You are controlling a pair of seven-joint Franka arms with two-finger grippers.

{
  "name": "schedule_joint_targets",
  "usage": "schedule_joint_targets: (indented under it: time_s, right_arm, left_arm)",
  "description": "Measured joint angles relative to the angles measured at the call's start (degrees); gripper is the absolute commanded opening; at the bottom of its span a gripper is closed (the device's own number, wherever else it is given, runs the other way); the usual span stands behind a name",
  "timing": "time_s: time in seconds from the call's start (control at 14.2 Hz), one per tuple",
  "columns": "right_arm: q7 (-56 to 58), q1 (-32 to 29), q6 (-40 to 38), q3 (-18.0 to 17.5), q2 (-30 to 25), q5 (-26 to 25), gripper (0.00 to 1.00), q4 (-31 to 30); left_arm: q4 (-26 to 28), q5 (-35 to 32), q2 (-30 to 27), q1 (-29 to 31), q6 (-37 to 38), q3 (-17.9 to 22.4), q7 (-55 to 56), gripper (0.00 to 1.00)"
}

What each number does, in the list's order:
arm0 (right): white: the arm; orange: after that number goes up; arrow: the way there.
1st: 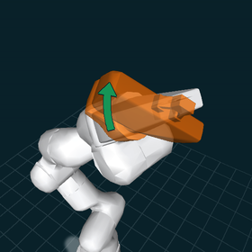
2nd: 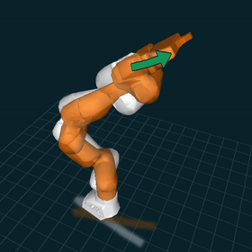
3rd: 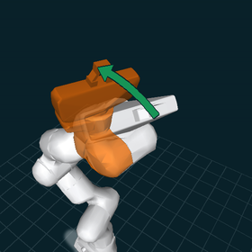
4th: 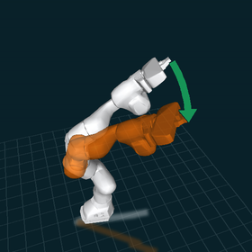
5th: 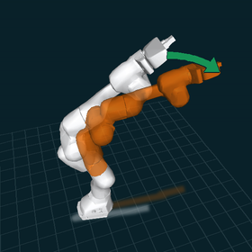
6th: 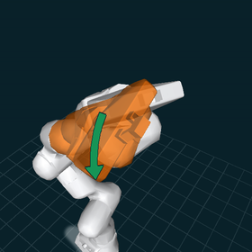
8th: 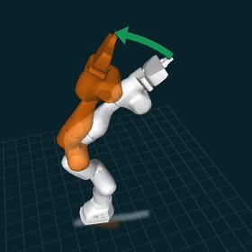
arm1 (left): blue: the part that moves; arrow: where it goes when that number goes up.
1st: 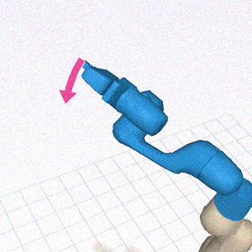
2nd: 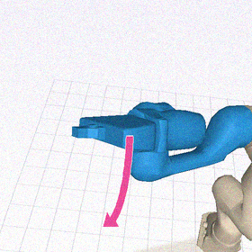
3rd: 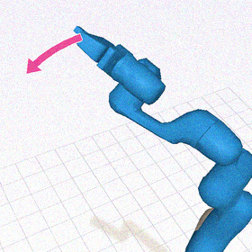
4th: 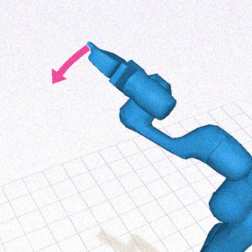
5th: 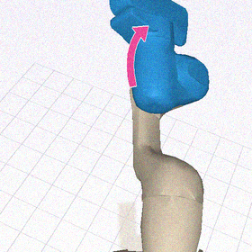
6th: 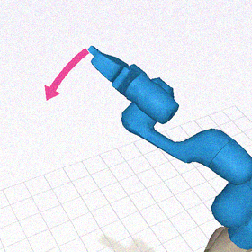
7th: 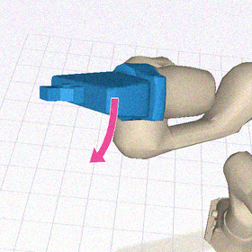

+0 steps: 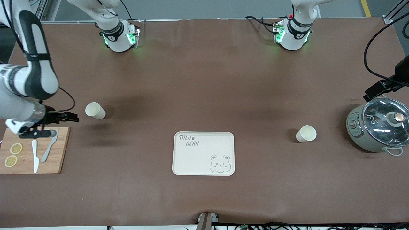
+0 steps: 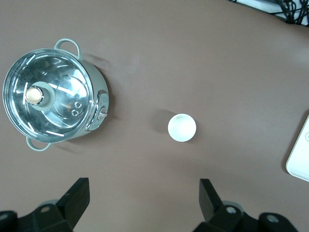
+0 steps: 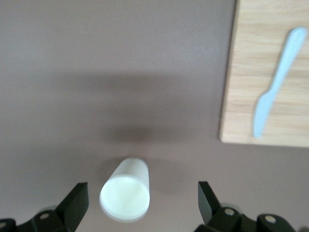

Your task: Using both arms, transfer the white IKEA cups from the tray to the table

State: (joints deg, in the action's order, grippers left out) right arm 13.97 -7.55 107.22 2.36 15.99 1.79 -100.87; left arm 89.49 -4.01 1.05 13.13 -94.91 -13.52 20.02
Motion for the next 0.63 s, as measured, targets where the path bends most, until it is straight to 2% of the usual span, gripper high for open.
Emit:
schedule_joint_targets:
  time_s: [0.14,0.28,0.42,0.63]
  right_arm:
    - [0.0,0.0,-9.5,0.0,0.5,-0.1,1.00,10.8]
    - [-0.7,-0.2,-12.0,0.3,1.2,-0.2,1.00,18.0]
    - [-4.7,-0.1,-13.4,0.3,1.5,-0.3,1.00,22.1]
    - [-10.1,1.4,-18.6,-0.5,-0.5,-0.2,1.00,25.1]
  left_arm:
    - [-0.4,0.1,-0.4,-0.8,0.7,0.3,-0.1,1.00]
    - [-0.5,0.1,-0.7,-3.5,0.8,3.0,-0.8,1.00]
    - [-0.5,0.2,-0.8,-7.3,1.3,7.5,-3.8,1.00]
    - [-0.2,1.4,-1.2,-9.5,2.7,10.4,-6.7,1.00]
